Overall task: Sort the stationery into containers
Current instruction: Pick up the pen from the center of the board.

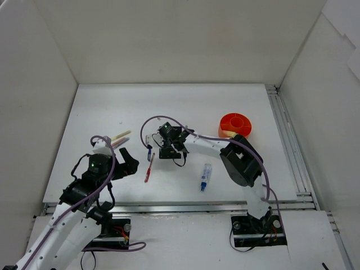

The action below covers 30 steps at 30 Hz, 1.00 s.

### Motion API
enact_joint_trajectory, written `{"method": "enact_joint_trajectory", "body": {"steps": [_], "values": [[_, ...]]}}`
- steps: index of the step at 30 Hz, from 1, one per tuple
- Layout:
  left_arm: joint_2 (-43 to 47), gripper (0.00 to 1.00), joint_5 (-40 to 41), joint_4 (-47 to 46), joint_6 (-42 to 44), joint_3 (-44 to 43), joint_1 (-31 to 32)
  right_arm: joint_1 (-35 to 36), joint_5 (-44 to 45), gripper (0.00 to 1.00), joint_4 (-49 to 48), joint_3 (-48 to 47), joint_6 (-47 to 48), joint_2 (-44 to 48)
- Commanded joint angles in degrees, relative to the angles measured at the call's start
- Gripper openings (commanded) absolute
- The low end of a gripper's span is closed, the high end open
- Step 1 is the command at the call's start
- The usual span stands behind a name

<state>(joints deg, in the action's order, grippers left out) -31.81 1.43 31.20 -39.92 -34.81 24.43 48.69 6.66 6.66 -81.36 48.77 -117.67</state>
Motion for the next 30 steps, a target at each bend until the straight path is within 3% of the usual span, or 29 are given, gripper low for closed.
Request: {"method": "enact_joint_trajectory", "body": {"steps": [1, 8, 15, 30], "values": [[-1.32, 1.0, 2.43, -0.53, -1.3, -1.84, 0.27, -1.92, -0.59, 0.98, 0.81, -2.31, 2.29, -0.63], [-5.45, 1.0, 2.96, -0.44, -0.68, -3.95, 0.27, -5.97, -6.21, 0.98, 1.43, -5.64, 1.24, -2.56], [-7.03, 1.0, 3.05, -1.93, -0.6, -4.57, 0.27, -9.57, -19.47, 0.98, 8.97, -10.38, 2.19, -5.2], [-10.81, 1.0, 2.96, -3.25, -0.51, -5.53, 0.27, -10.45, -27.22, 0.92, 22.33, -20.76, 8.17, -13.11]]}}
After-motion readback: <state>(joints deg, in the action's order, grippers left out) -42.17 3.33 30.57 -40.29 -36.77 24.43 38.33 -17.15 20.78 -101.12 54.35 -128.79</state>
